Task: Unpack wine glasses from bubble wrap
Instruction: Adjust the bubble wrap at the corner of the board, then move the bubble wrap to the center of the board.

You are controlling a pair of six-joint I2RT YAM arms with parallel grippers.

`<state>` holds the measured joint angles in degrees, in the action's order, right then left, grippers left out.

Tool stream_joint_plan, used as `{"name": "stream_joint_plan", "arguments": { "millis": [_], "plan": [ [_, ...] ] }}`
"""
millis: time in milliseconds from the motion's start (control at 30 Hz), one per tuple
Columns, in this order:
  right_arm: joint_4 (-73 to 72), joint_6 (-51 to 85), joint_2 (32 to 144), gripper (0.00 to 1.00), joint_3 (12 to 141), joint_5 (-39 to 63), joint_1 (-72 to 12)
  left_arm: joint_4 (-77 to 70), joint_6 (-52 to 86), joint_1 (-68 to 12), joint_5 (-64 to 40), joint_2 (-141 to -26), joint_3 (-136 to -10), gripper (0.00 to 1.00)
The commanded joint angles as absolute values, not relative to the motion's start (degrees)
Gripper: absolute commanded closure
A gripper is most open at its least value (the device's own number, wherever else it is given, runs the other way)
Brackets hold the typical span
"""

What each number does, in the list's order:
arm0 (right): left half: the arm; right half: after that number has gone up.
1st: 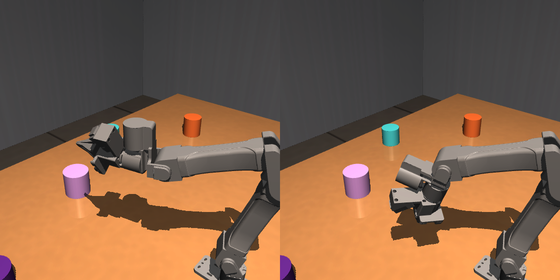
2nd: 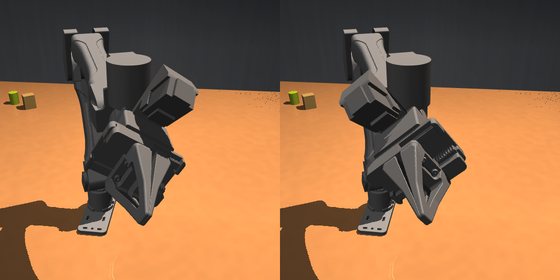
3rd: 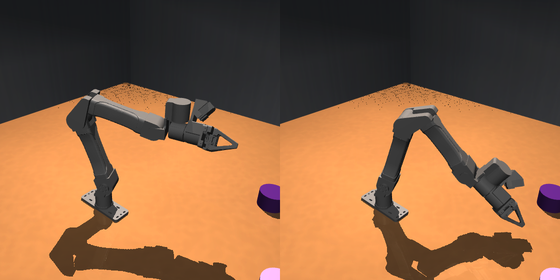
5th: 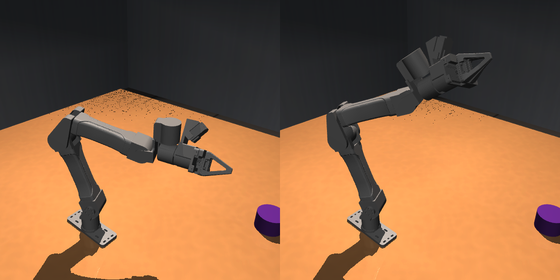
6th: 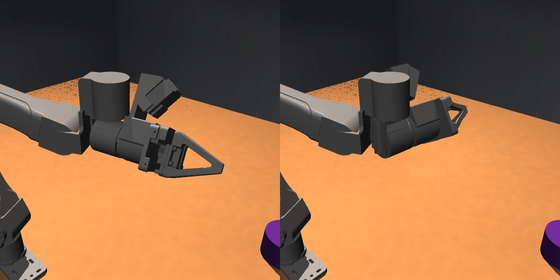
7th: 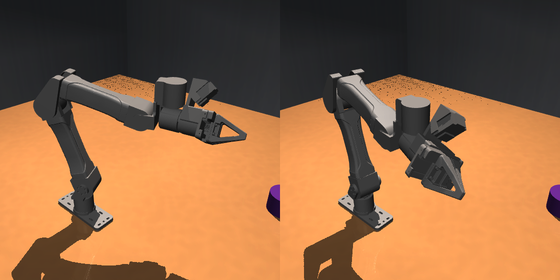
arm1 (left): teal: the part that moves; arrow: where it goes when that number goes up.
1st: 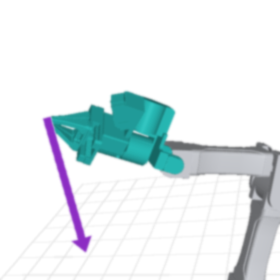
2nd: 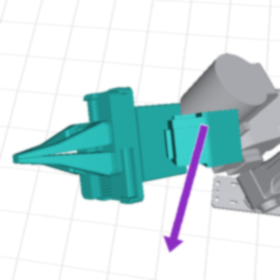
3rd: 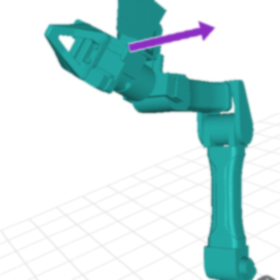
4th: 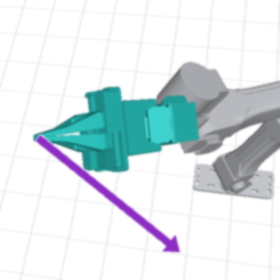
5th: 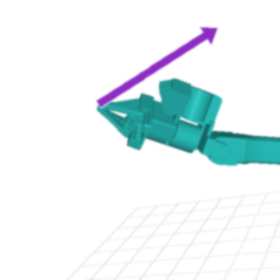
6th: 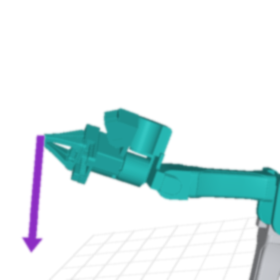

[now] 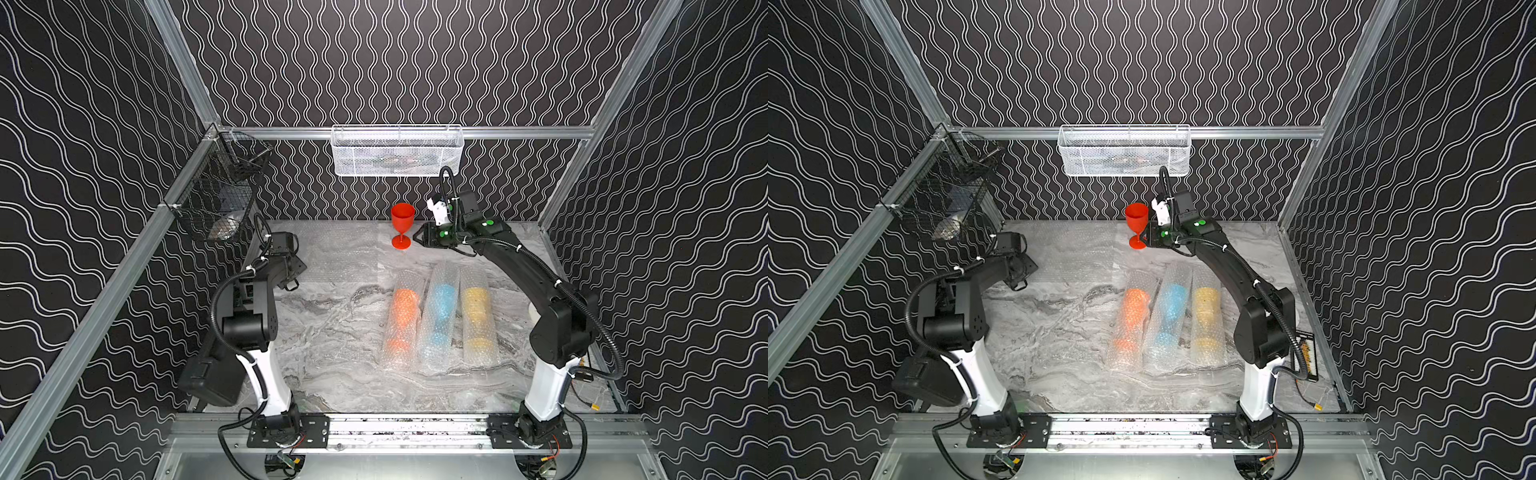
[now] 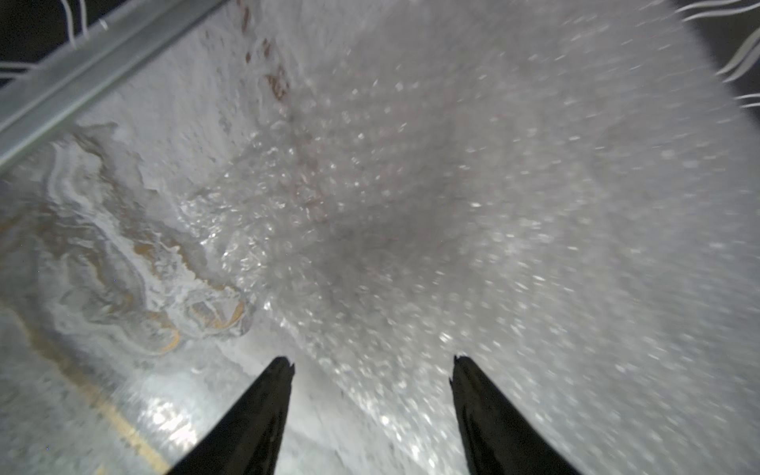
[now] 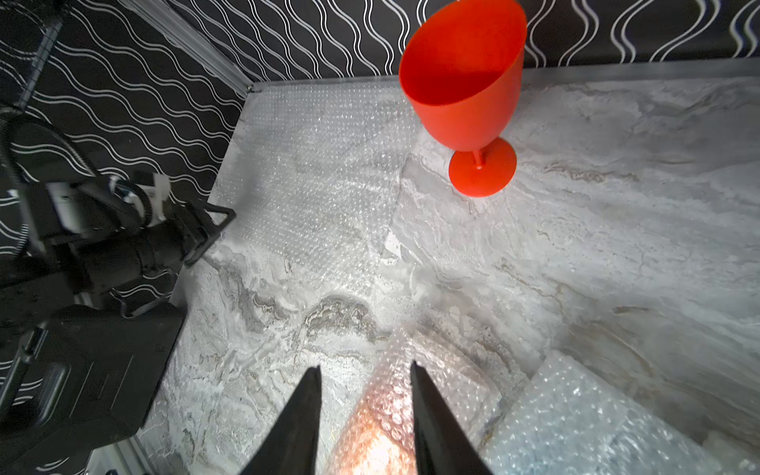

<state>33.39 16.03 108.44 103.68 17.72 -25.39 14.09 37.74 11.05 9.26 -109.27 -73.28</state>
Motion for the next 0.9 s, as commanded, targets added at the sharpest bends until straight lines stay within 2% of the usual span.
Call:
{"name": "stream_joint_plan", "arguments": {
  "millis": [0, 267, 467, 667, 867],
  "plan": [
    [32.5, 16.7, 107.2, 0.63, 101.9, 19.5, -25.3, 12.1, 37.5, 10.4, 6.7, -105.0, -70.9, 0.33],
    [29.3, 18.4, 103.7, 0.62, 91.4, 22.0, -25.1, 10.1, 37.1, 4.6, -3.4, -97.1, -64.8, 0.33],
    [33.0, 18.4, 99.2, 0.62, 83.9, 24.6, -25.2, 12.3, 36.9, -5.1, -9.7, -93.0, -62.0, 0.33],
    [37.9, 18.3, 94.3, 0.61, 77.1, 26.5, -25.3, 9.5, 37.0, -13.7, -21.9, -89.7, -56.3, 0.33],
    [38.0, 21.3, 94.0, 0.61, 73.0, 28.6, -28.2, 16.0, 32.1, -22.4, -25.4, -89.4, -56.6, 0.32]
  ]
}}
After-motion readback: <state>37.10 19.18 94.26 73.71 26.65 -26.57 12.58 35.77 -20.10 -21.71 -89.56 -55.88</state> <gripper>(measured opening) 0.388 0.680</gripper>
